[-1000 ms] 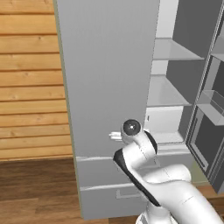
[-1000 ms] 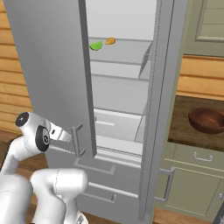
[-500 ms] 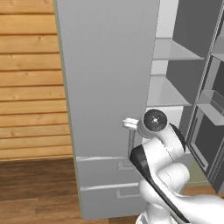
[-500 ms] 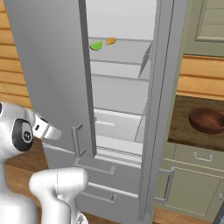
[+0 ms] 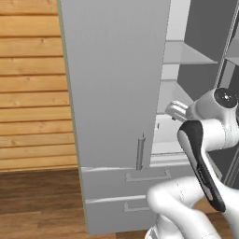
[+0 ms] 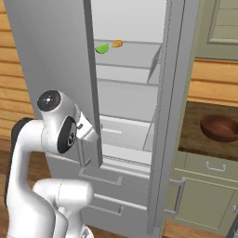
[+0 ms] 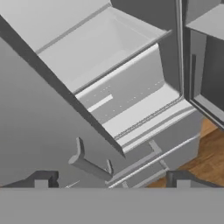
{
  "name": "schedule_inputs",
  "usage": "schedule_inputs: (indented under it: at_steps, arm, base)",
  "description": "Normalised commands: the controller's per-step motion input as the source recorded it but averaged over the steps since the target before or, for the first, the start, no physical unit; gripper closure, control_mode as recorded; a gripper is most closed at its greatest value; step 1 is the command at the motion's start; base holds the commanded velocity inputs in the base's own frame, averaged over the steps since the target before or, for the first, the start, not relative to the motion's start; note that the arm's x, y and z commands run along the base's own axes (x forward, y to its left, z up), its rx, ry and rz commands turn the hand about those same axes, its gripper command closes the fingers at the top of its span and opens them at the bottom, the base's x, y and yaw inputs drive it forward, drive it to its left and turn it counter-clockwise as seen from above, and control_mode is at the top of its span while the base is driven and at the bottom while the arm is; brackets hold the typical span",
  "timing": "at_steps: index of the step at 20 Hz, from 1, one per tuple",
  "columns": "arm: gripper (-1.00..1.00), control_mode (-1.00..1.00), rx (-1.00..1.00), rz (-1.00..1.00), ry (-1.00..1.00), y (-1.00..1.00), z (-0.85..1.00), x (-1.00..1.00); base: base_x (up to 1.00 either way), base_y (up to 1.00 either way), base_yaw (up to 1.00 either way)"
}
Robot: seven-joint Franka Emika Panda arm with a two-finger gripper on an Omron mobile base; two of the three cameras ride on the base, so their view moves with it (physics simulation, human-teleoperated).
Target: Grab a lemon wedge from the fridge and one ice cube from the ice bowl, and put them in the glass of lemonade.
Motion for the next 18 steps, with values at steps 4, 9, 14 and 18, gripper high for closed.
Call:
schedule_inputs:
  at_steps: [4, 9, 14, 18]
  arm:
    - [-1.00, -1.00, 0.05, 0.03, 0.01, -0.36, 0.00, 0.27]
    - [-1.00, -1.00, 0.01, 0.00, 0.16, -0.18, -0.01, 0.78]
    - [-1.00, -1.00, 0.05, 0.00, 0.03, -0.40, -0.01, 0.64]
    - [-1.00, -1.00, 0.07, 0.00, 0.00, -0.04, 0.00, 0.68]
  base:
    - [0.00, 0.00, 0.00]
    - [0.00, 0.00, 0.00]
    - [0.00, 0.00, 0.00]
    - [0.00, 0.00, 0.00]
